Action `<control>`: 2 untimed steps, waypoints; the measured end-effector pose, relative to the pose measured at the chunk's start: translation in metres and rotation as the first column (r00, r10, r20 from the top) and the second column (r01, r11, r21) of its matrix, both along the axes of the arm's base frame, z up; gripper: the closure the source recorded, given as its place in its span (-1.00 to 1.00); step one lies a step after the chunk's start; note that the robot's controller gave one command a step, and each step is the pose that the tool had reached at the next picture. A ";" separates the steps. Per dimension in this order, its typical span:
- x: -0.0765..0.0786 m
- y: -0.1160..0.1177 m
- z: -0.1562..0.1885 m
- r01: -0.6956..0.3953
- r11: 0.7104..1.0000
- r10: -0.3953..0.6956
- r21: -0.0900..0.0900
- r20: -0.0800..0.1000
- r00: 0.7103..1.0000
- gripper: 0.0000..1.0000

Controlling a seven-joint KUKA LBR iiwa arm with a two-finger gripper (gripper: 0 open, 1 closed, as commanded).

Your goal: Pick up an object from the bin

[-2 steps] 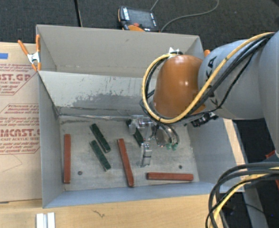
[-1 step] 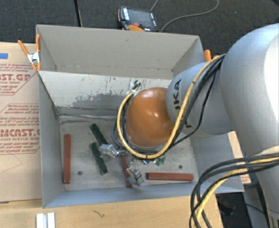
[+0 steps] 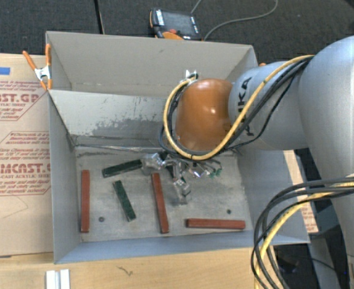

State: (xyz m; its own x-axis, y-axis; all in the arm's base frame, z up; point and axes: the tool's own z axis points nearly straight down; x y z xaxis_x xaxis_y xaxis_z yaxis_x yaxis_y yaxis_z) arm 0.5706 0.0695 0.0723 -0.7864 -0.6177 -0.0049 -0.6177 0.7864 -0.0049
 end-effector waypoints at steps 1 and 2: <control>-0.029 0.032 -0.003 -0.178 0.984 0.178 0.004 -0.008 0.984 -1.00; -0.028 0.031 -0.002 -0.175 0.985 0.175 0.004 -0.005 0.985 1.00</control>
Offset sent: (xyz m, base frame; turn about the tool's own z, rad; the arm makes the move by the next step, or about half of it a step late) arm -0.0277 0.0300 -0.0023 -0.1771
